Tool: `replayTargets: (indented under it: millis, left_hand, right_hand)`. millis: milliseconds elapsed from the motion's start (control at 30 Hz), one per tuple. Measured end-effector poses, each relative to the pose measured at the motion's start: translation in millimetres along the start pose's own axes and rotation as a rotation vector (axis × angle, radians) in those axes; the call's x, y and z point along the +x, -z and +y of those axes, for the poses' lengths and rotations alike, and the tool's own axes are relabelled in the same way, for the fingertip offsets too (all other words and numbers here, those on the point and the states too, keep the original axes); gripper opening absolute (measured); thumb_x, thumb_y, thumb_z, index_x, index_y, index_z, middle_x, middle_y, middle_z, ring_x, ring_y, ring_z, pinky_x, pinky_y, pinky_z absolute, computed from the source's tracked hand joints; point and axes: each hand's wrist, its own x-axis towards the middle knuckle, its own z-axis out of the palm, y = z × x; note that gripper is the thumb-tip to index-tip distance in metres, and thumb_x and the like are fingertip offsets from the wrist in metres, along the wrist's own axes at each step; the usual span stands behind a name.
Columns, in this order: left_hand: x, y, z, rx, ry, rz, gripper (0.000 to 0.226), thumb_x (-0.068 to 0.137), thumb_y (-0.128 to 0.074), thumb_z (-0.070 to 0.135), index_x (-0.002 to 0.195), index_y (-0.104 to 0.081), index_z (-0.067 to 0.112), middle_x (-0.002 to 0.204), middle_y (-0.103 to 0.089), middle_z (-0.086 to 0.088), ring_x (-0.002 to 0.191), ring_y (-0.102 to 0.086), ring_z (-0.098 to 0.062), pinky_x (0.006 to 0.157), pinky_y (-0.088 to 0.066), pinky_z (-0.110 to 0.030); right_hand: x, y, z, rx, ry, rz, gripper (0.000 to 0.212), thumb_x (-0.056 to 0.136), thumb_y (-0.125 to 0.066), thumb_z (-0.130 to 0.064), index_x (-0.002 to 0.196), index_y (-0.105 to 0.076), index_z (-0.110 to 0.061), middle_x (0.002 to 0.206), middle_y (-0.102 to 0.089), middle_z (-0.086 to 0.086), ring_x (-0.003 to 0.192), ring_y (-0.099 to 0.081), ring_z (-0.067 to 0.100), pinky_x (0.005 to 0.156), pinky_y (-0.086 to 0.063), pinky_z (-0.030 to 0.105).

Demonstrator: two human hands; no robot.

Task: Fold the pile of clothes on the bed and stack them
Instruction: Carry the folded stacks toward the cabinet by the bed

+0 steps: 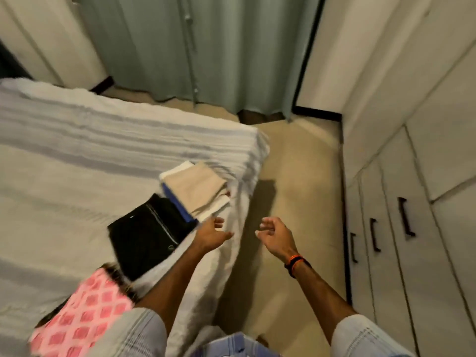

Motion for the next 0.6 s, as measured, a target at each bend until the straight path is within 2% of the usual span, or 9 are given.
replayTargets:
  millis: [133, 267, 433, 533, 600]
  left_hand:
    - [18, -62, 66, 0.142, -0.161, -0.152, 0.062, 0.078, -0.082, 0.026, 0.13, -0.054, 0.007, 0.128, -0.06, -0.01, 0.113, -0.061, -0.024, 0.095, -0.052, -0.036]
    - [33, -125, 129, 0.336, -0.33, -0.33, 0.059, 0.081, -0.079, 0.03, 0.131, -0.054, 0.009, 0.127, -0.06, -0.006, 0.115, -0.06, -0.02, 0.09, -0.048, -0.023]
    - [70, -193, 183, 0.442, -0.442, -0.482, 0.055, 0.081, -0.078, 0.031, 0.128, -0.056, 0.013, 0.128, -0.06, -0.005, 0.109, -0.061, -0.02, 0.09, -0.054, -0.036]
    - [94, -230, 213, 0.512, -0.52, -0.573, 0.055, 0.081, -0.078, 0.031, 0.128, -0.056, 0.014, 0.129, -0.06, -0.006, 0.104, -0.062, -0.018, 0.085, -0.053, -0.028]
    - [115, -260, 241, 0.597, -0.577, -0.671, 0.055, 0.083, -0.077, 0.032, 0.13, -0.055, 0.013, 0.129, -0.06, -0.005, 0.105, -0.062, -0.018, 0.082, -0.05, -0.024]
  right_hand:
    - [0, 78, 26, 0.022, -0.074, 0.194, 0.034, 0.084, -0.069, -0.01, 0.116, -0.06, -0.011, 0.105, -0.066, 0.001, 0.085, -0.062, 0.012, 0.074, -0.045, 0.014]
    - [2, 148, 58, 0.066, -0.15, 0.347, 0.037, 0.083, -0.072, -0.01, 0.118, -0.059, -0.01, 0.111, -0.066, 0.004, 0.088, -0.062, 0.011, 0.082, -0.049, 0.02]
    - [8, 208, 86, 0.134, -0.253, 0.526, 0.04, 0.085, -0.071, -0.011, 0.123, -0.058, -0.009, 0.11, -0.065, 0.002, 0.095, -0.064, 0.014, 0.084, -0.048, 0.018]
    - [14, 236, 98, 0.153, -0.316, 0.626, 0.041, 0.085, -0.072, -0.011, 0.123, -0.058, -0.009, 0.11, -0.065, 0.002, 0.09, -0.062, 0.01, 0.077, -0.046, 0.011]
    - [26, 254, 104, 0.187, -0.378, 0.742, 0.041, 0.084, -0.072, -0.01, 0.122, -0.058, -0.008, 0.109, -0.065, 0.002, 0.09, -0.062, 0.012, 0.078, -0.047, 0.013]
